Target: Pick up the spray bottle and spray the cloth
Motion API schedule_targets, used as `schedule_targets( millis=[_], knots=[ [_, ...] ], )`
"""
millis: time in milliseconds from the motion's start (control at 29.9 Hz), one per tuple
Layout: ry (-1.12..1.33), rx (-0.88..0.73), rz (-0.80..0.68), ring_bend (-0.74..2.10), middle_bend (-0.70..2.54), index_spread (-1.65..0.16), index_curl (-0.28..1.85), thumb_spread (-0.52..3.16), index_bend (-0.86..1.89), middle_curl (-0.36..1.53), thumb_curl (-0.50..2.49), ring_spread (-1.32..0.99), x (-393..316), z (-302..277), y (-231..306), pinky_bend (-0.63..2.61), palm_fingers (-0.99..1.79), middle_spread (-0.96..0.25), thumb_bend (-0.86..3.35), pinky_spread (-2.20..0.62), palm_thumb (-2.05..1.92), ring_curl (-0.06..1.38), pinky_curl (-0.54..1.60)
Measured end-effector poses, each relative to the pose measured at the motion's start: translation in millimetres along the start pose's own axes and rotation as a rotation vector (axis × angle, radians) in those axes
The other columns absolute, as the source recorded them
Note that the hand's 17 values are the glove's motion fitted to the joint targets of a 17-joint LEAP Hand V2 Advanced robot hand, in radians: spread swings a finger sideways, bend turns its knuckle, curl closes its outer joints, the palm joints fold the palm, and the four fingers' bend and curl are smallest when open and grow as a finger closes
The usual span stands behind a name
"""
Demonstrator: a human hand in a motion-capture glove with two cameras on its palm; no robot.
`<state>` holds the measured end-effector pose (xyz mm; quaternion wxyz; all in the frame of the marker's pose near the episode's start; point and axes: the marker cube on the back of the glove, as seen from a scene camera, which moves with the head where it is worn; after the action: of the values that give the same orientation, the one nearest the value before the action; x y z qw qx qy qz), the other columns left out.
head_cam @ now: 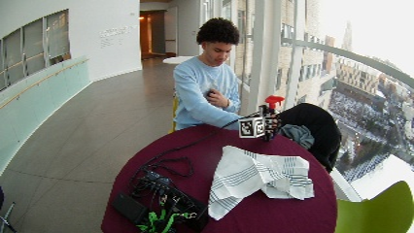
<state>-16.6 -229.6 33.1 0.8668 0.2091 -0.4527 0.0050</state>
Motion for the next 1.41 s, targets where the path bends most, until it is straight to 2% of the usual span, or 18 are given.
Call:
schedule_targets(
  millis=[469, 737, 1038, 1407],
  knots=[
    [0.002, -0.007, 0.005, 0.5, 0.19, -0.22, 0.32, 0.78, 0.11, 0.46, 0.67, -0.04, 5.0, 3.2, 6.0, 0.31, 1.07, -0.08, -0.03, 0.08, 0.95, 0.39, 0.37],
    [0.055, -0.025, -0.001, 0.46, 0.23, -0.25, 0.3, 0.92, 0.09, 0.47, 0.62, -0.05, -9.1, -17.7, 18.7, 0.27, 1.0, -0.07, -0.04, 0.1, 0.85, 0.39, 0.37],
    [0.299, -0.07, 0.008, 0.43, 0.24, -0.27, 0.29, 1.03, 0.11, 0.46, 0.57, -0.05, -38.3, -92.2, 67.4, 0.21, 0.92, -0.07, -0.03, 0.13, 0.81, 0.38, 0.35],
    [0.629, -0.075, 0.066, 0.38, 0.24, -0.28, 0.29, 1.09, 0.13, 0.46, 0.53, -0.04, -64.4, -198.6, 171.0, 0.18, 0.9, -0.07, -0.02, 0.16, 0.78, 0.37, 0.33]
  ],
)
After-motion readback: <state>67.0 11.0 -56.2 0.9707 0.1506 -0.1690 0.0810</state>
